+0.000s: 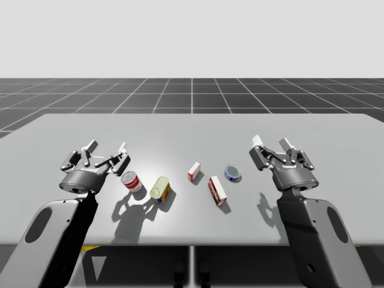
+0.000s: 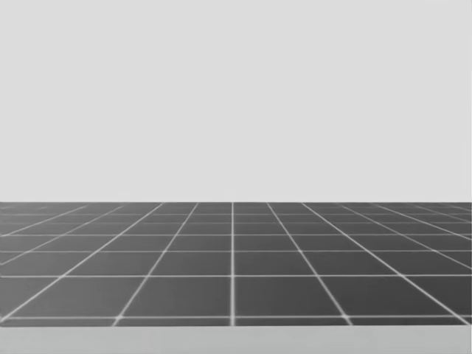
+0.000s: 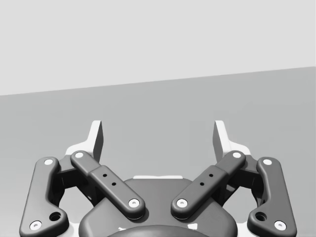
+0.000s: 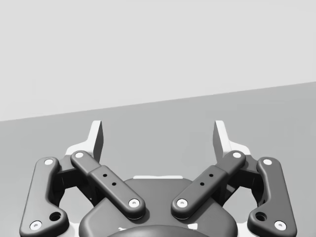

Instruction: Grasp the soup can and hold it up.

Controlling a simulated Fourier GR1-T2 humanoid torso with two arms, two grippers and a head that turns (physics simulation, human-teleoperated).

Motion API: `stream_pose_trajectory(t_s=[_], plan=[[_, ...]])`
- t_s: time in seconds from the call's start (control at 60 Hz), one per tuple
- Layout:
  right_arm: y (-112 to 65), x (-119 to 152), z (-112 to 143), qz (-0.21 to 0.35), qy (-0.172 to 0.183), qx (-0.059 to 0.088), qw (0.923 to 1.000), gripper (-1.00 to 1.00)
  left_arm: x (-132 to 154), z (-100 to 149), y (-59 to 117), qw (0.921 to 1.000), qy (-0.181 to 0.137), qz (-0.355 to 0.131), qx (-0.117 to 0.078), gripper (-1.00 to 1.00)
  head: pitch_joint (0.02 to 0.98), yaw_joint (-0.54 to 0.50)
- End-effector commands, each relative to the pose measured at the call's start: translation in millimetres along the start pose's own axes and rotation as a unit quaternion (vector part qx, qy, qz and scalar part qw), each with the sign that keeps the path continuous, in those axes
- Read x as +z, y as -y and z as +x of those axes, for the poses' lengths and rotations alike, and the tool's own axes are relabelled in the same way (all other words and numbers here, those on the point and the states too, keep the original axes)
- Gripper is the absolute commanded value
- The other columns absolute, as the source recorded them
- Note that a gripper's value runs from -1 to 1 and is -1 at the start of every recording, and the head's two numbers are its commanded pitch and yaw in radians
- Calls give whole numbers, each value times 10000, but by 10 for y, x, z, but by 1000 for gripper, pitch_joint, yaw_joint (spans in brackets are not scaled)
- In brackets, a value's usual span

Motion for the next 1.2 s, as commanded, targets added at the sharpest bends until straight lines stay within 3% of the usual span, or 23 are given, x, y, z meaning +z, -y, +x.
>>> stream_pose_trajectory(t_s=[0.017,0.2,0.35,0.667,0.933,1.2], plan=[[-9,5,-12,-166,60,123,9998,-1000,-3,-2,2,10000,-4,-1,-9,-1000,72,-10],[2,-20,-8,123,-148,36,9998,-1000,-4,-1,3,10000,-1,5,-11,-1000,121,-13],[13,-39,-13,26,-209,164,9996,-1000,-8,-2,8,10000,-4,-1,-23,-1000,285,-3],[19,-46,-16,-16,-251,269,9993,-1000,-15,-8,9,10000,-19,-29,-62,-1000,567,53],[-14,-39,-57,128,-356,429,9984,-1000,-22,-13,-12,10000,-45,23,-77,-1000,754,270],[-68,-37,-100,251,-462,477,9975,-1000,-24,2,-24,9999,-97,-21,28,-1000,823,407]])
